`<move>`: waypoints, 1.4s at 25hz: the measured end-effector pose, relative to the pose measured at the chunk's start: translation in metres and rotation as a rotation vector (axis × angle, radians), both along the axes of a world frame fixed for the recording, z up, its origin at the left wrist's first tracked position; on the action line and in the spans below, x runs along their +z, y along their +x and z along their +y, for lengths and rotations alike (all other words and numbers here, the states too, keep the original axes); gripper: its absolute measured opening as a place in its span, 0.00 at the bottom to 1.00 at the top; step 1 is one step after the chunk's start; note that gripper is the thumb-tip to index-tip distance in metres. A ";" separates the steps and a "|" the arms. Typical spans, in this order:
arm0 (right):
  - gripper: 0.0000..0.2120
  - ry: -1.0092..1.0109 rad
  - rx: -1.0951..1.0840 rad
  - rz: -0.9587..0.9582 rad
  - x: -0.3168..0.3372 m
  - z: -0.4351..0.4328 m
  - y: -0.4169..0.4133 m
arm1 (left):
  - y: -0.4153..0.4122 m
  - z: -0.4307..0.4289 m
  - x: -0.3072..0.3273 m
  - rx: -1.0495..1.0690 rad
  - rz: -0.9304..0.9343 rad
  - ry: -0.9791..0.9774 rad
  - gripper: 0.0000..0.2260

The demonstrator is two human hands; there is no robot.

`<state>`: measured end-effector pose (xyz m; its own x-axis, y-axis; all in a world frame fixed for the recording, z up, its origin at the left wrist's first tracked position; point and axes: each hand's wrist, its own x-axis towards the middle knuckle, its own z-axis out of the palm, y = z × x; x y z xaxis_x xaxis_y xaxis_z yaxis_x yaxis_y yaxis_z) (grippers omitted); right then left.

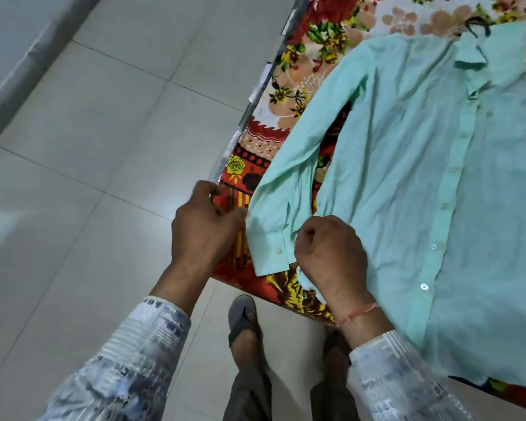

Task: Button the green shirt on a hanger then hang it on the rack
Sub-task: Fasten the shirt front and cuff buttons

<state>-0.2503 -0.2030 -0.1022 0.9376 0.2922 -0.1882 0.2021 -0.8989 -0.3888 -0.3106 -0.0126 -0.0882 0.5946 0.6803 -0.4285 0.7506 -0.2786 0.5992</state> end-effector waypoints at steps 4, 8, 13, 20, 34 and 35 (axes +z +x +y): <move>0.13 0.106 0.043 0.030 0.006 0.011 -0.011 | -0.016 -0.034 -0.010 -0.355 0.105 0.093 0.28; 0.11 -0.010 0.111 0.068 0.000 0.011 -0.015 | -0.020 -0.023 -0.011 0.042 -0.132 -0.119 0.20; 0.03 0.368 0.020 -0.030 0.007 0.016 -0.022 | -0.025 -0.012 -0.009 0.347 -0.274 -0.211 0.18; 0.09 0.458 -0.054 0.104 -0.005 0.034 -0.024 | -0.047 -0.037 -0.021 0.273 -0.044 -0.112 0.14; 0.11 0.444 0.003 0.258 -0.028 0.064 -0.018 | -0.023 -0.051 -0.039 0.646 -0.334 -0.131 0.15; 0.13 0.489 -0.046 0.345 -0.029 0.063 -0.017 | -0.022 -0.053 -0.039 0.706 -0.380 -0.178 0.16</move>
